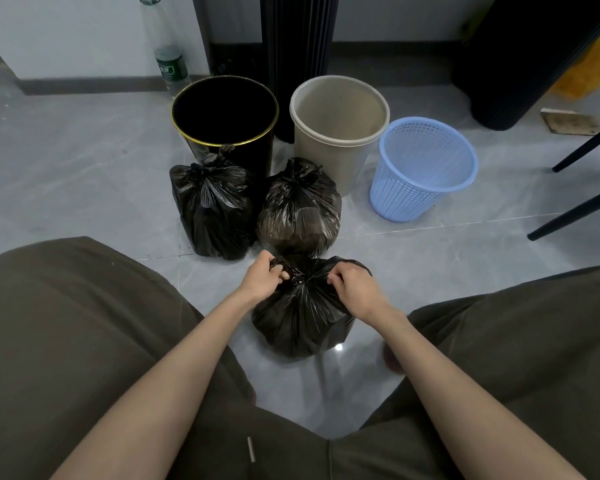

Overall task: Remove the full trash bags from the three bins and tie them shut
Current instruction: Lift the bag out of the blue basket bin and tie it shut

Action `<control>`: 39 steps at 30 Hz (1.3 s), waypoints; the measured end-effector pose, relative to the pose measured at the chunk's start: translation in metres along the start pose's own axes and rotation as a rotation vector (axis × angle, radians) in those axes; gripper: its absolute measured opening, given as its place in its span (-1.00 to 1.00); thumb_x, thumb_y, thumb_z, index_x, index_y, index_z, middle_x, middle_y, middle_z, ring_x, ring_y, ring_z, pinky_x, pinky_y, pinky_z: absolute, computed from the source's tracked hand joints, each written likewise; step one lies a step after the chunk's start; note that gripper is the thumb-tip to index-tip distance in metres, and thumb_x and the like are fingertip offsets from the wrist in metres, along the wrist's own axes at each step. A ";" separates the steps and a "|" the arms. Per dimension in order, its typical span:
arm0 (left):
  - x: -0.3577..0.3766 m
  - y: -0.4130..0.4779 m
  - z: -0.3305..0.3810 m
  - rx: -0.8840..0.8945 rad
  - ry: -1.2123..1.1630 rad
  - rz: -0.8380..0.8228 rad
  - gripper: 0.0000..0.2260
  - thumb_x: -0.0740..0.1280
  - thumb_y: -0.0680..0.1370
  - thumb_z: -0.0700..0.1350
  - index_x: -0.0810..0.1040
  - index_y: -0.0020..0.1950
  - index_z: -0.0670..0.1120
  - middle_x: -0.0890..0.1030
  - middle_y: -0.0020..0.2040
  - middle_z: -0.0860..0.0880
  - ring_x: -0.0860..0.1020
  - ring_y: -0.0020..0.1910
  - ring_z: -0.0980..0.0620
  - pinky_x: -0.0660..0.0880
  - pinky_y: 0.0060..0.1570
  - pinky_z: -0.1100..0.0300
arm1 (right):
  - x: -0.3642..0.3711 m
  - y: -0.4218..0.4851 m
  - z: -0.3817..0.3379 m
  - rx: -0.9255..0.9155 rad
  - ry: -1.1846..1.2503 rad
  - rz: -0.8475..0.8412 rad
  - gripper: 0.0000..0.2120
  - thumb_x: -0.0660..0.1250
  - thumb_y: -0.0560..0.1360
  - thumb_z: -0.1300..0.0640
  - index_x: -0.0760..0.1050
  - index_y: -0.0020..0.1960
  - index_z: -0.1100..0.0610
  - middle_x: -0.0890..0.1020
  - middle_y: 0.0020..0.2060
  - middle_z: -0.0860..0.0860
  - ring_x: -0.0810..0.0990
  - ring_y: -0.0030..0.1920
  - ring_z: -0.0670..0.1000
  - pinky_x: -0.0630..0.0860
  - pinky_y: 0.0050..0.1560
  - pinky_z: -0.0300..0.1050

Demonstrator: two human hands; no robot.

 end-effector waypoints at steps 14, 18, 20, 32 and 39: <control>0.031 -0.008 -0.029 -0.528 -1.051 -0.077 -0.54 0.08 0.59 -0.17 0.32 -0.54 -0.08 0.61 -0.19 -0.02 0.45 -0.24 0.06 0.50 -0.32 0.31 | 0.029 -0.009 0.032 0.588 1.185 -0.093 -0.71 0.16 0.60 0.10 0.40 -0.30 0.05 0.42 -0.46 -0.10 0.43 -0.37 -0.09 0.26 -0.33 -0.22; 0.035 -0.014 -0.025 -0.567 -1.156 -0.045 -0.62 0.01 0.55 -0.23 0.29 -0.47 -0.07 0.47 -0.52 0.03 0.29 -0.58 0.12 0.21 -0.38 0.33 | 0.046 -0.010 0.028 0.668 1.558 -0.150 -0.69 0.07 0.63 0.11 0.51 -0.17 0.14 0.38 -0.57 -0.11 0.51 -0.47 -0.17 0.33 -0.42 -0.33; 0.036 -0.016 -0.025 -0.577 -1.148 -0.007 -0.73 -0.01 0.50 -0.27 0.18 -0.40 -0.05 0.34 -0.62 0.04 0.17 -0.71 0.11 0.12 -0.41 0.31 | 0.052 -0.011 0.029 0.732 1.658 -0.104 -0.67 0.08 0.64 0.17 0.37 -0.28 0.18 0.44 -0.48 -0.02 0.51 -0.53 -0.14 0.43 -0.52 -0.31; 0.003 -0.003 -0.026 -0.352 -0.823 0.104 -0.71 0.08 0.55 -0.25 0.25 -0.38 -0.07 0.53 -0.56 0.07 0.36 -0.51 0.15 0.36 -0.25 0.29 | 0.024 0.000 0.039 0.600 1.279 0.041 -0.63 0.14 0.58 0.23 0.27 -0.41 0.15 0.61 -0.23 0.10 0.43 -0.36 -0.06 0.47 -0.21 -0.29; 0.020 -0.007 0.020 0.065 -0.352 0.028 -0.73 0.16 0.56 -0.19 0.59 -0.25 -0.09 0.64 -0.17 -0.04 0.56 -0.05 0.00 0.42 0.12 0.15 | 0.002 0.011 0.010 0.289 0.952 0.059 -0.71 0.29 0.55 0.07 0.62 -0.31 0.10 0.70 -0.20 0.05 0.59 -0.13 -0.03 0.50 0.03 -0.17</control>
Point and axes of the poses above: each hand's wrist, its own y-axis towards the middle knuckle, its own x-axis out of the palm, z = x × y, the point moved 8 cm from there along y, towards the middle knuckle
